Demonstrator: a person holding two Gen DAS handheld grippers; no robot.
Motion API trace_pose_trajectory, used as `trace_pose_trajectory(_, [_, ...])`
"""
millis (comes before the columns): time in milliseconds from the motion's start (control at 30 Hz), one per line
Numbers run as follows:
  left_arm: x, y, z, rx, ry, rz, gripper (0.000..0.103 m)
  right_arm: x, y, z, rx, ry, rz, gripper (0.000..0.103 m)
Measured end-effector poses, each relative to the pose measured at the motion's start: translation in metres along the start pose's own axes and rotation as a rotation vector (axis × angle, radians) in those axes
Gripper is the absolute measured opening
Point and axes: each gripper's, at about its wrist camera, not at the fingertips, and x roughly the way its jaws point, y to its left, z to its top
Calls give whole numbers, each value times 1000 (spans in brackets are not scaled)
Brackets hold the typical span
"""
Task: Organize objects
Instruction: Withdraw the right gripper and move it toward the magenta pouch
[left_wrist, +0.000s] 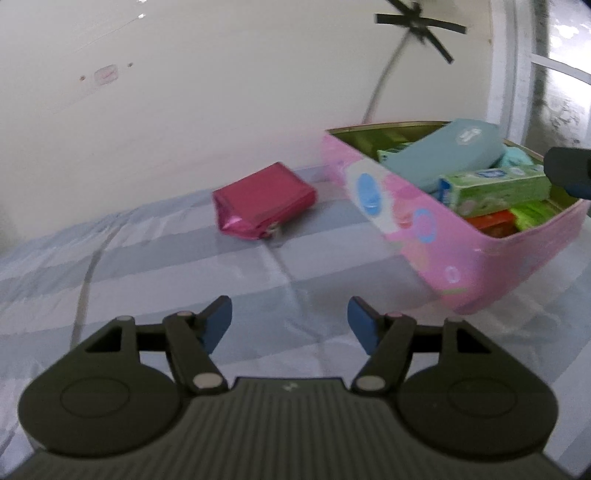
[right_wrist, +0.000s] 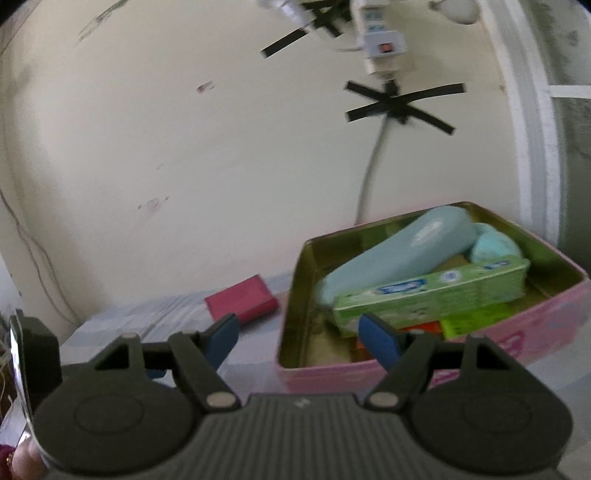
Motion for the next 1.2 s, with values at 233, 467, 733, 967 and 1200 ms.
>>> trace_pose_trajectory(233, [9, 25, -2, -30, 5, 26, 73, 25, 28, -4, -57, 49, 26, 75])
trace_pose_trajectory(467, [17, 50, -4, -76, 6, 50, 73, 49, 54, -6, -116, 91, 41, 75])
trace_pose_trajectory(733, [24, 71, -8, -132, 5, 68, 73, 82, 83, -9, -200, 136, 45, 76])
trace_pose_trajectory(967, [27, 104, -8, -223, 3, 130, 73, 129, 104, -7, -254, 184, 39, 79])
trace_pose_trajectory(1200, [28, 130, -10, -333, 11, 164, 73, 196, 117, 9, -255, 268, 5, 82])
